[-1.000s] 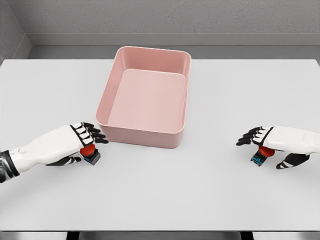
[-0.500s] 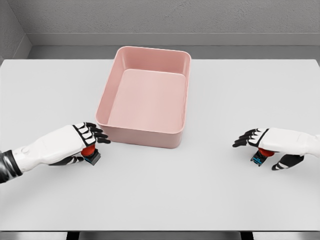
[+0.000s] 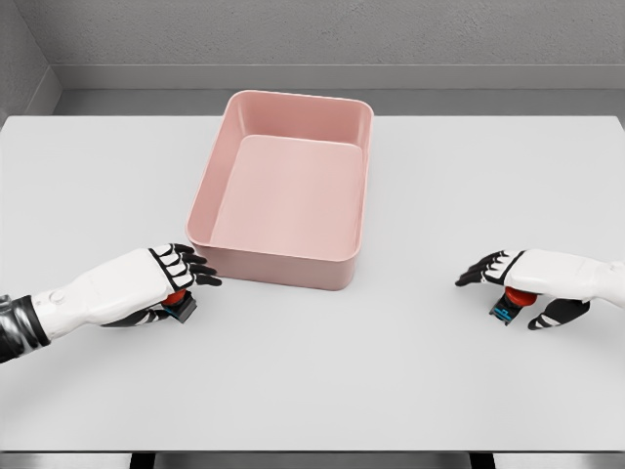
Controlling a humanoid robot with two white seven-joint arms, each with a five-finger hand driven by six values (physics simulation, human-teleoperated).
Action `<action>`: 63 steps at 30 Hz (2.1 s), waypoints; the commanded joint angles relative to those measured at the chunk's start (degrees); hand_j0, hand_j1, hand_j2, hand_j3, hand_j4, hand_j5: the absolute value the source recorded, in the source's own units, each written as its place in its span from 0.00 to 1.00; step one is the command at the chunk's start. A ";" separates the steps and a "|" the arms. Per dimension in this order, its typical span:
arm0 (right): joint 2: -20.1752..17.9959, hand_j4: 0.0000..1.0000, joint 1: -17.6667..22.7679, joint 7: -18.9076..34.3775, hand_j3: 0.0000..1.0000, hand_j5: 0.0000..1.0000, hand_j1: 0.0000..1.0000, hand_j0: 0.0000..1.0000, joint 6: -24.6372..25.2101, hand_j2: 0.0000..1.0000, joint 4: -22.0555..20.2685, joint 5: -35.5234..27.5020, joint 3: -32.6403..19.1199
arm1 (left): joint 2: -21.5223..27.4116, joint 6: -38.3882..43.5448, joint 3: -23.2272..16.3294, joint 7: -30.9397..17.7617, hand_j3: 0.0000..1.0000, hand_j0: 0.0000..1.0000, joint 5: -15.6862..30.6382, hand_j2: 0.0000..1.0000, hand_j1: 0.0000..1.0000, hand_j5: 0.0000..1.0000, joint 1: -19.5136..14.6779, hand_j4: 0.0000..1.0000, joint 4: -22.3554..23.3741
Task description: Put the industrial switch in the basket with both arms
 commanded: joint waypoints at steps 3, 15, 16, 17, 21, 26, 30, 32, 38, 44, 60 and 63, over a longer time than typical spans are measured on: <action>-0.13 0.91 0.00 0.38 0.91 0.91 0.91 0.91 0.08 0.91 -0.06 -0.33 -0.14 | 0.03 0.05 -0.08 0.03 0.85 0.85 0.38 0.85 0.85 0.85 0.00 0.85 0.05; -0.39 0.82 -0.26 0.38 0.82 0.82 0.82 0.82 0.08 0.82 -0.14 -0.33 -0.41 | 0.29 0.05 -0.52 0.03 0.85 0.85 -0.41 0.85 0.85 0.85 0.35 0.85 -0.04; -0.31 0.81 -0.26 0.38 0.81 0.81 0.81 0.81 0.08 0.81 -0.06 -0.33 -0.41 | 0.29 0.05 -0.52 0.03 0.85 0.85 -0.41 0.85 0.85 0.85 0.35 0.85 0.05; -0.39 0.80 -0.26 0.38 0.80 0.80 0.80 0.80 0.08 0.80 0.03 -0.33 -0.41 | 0.29 0.05 -0.52 -0.06 0.85 0.85 -0.41 0.85 0.85 0.85 0.35 0.85 0.05; -0.48 0.73 -0.26 0.38 0.73 0.73 0.73 0.73 0.08 0.73 0.12 -0.33 -0.58 | 0.03 0.05 -0.52 -0.06 0.85 0.85 -0.50 0.85 0.85 0.85 0.35 0.85 -0.04; -0.48 0.70 -0.35 0.38 0.70 0.70 0.70 0.70 0.08 0.70 0.12 -0.33 -0.67 | -0.15 0.05 -1.23 -0.76 0.85 0.85 -0.50 0.85 0.85 0.85 0.26 0.85 -0.04; -0.66 0.64 -0.35 0.47 0.64 0.64 0.64 0.64 0.08 0.64 0.21 -0.33 -0.67 | -0.06 0.05 -1.58 -0.76 0.78 0.78 -0.58 0.78 0.78 0.78 0.26 0.78 -0.04; -0.57 0.61 -0.35 0.47 0.61 0.61 0.61 0.61 0.08 0.61 0.21 -0.33 -0.76 | 0.03 0.05 -1.58 -0.76 0.70 0.70 -0.58 0.70 0.70 0.70 0.26 0.70 0.05; -0.48 0.51 -0.35 0.38 0.51 0.51 0.51 0.51 0.08 0.51 0.12 -0.33 -1.20 | 0.11 0.05 -1.58 -0.85 0.62 0.62 -1.02 0.62 0.62 0.62 0.35 0.62 0.05; -0.66 0.48 -0.26 0.29 0.48 0.48 0.48 0.48 0.08 0.48 0.12 -0.51 -3.22 | 0.11 0.05 -1.58 -0.85 0.51 0.51 -1.02 0.51 0.51 0.51 0.35 0.51 0.05; -0.39 0.43 -0.79 -0.06 0.43 0.43 0.43 0.43 0.08 0.43 -0.23 -1.12 -5.33 | 0.73 0.05 -0.79 -0.15 0.49 0.49 -0.58 0.49 0.49 0.49 -2.90 0.49 -0.04; -0.30 0.43 -1.14 -0.06 0.43 0.43 0.43 0.43 0.08 0.43 -0.32 -1.12 -5.33 | 0.73 0.05 -0.70 -0.15 0.48 0.48 -0.58 0.48 0.48 0.48 -3.34 0.48 -0.04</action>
